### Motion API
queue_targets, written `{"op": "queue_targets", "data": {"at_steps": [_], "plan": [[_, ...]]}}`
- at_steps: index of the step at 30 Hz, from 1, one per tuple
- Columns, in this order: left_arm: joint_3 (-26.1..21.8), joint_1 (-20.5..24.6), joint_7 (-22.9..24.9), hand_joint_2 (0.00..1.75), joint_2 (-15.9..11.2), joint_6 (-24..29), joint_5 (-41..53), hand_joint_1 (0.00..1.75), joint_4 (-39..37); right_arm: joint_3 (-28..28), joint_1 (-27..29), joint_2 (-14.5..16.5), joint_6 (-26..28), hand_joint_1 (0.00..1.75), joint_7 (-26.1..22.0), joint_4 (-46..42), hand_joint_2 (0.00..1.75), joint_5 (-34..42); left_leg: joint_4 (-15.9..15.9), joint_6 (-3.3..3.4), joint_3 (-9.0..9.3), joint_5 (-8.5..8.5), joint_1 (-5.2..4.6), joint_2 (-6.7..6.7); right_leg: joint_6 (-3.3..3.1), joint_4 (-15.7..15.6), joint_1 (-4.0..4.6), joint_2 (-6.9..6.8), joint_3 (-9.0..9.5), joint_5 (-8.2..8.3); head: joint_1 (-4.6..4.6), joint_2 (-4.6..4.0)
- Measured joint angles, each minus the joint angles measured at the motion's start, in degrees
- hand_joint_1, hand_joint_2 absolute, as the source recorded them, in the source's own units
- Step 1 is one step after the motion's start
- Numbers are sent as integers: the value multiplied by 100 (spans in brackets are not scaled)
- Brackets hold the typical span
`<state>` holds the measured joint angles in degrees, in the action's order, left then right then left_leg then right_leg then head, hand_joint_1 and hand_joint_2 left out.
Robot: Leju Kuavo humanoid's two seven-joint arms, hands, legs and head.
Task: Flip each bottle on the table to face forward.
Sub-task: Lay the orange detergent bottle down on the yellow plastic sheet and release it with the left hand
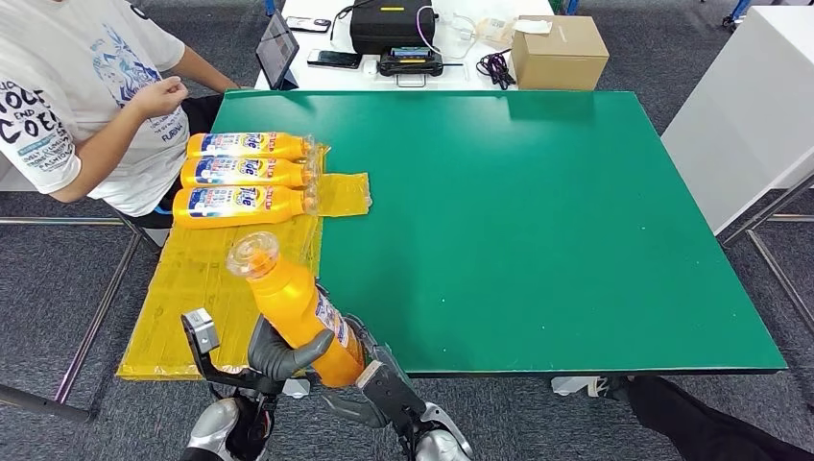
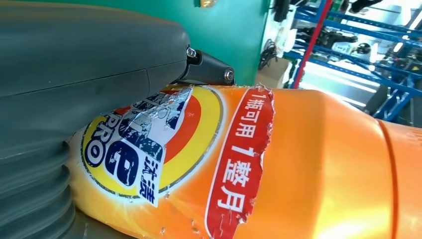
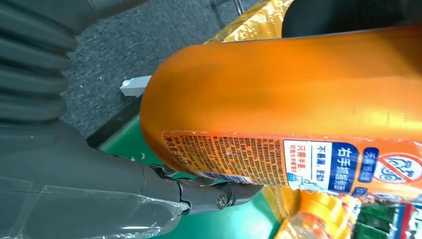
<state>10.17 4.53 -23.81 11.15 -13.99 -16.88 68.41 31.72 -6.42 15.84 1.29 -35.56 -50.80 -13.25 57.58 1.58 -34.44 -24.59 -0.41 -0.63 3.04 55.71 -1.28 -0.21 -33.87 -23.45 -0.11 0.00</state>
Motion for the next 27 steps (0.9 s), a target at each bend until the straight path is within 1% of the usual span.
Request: {"op": "queue_targets", "data": {"at_steps": [7, 10, 12, 17, 19, 21, 23, 25, 27], "plan": [[-25, 5, -8, 175, 0, 13, 10, 175, 105, 4, 71, -22, 8, 0, 11, -252, 0, -2, 0, 0, 0, 0, 0, 0, 0, 0, 0, 0, 0, 0, 1, 0], [-42, 6, -115, 175, 0, 277, 227, 175, 139, 3, 126, -39, 32, 0, -32, -407, 0, -9, 0, 0, 0, 0, 0, 0, 0, 0, 0, 0, 0, 0, 1, 0], [-108, 15, -262, 175, 0, 655, 526, 175, 190, 0, 241, -78, 19, 0, -31, -756, 0, -2, 0, 0, 0, 0, 0, 0, 0, 0, 0, 0, -1, 0, 1, 0], [-461, 162, -572, 175, 0, 1574, 1241, 175, 291, -26, 592, -197, -87, 0, 131, -2053, 0, 33, 0, 0, 0, 0, 0, 0, 0, 0, 0, 0, -1, 0, 1, 0], [-605, 248, -743, 175, -1, 2165, 1811, 175, 316, -70, 733, -219, 238, 0, -12, -2547, 0, -93, 0, 0, -1, 1, 0, -3, 0, 0, 0, -1, -1, 0, 1, 0], [-743, 347, -873, 175, -9, 2969, 2679, 175, 333, -117, 866, -232, 949, 0, -241, -3100, 0, -256, 0, 0, -1, 2, 0, -4, 0, 1, 0, -2, 0, 0, 0, 0], [-861, 469, -954, 175, -32, 3801, 3650, 175, 331, -129, 933, -250, 1493, 0, -346, -3614, 0, -237, 0, 0, -1, 2, 0, -1, 0, 1, 0, -1, 0, 1, 1, 0], [-950, 604, -1000, 175, -60, 4408, 4392, 175, 286, -123, 949, -267, 1638, 0, -284, -3940, 0, -112, 0, 0, 0, 2, 0, 0, 0, 0, 0, 0, 2, 1, 1, 0], [-1042, 757, -1020, 175, -96, 4814, 4918, 175, 154, -118, 958, -278, 1624, 0, -202, -4117, 0, 57, 0, 0, 1, 2, 0, -1, 0, 0, 0, -1, 2, 1, 1, 0]]}}
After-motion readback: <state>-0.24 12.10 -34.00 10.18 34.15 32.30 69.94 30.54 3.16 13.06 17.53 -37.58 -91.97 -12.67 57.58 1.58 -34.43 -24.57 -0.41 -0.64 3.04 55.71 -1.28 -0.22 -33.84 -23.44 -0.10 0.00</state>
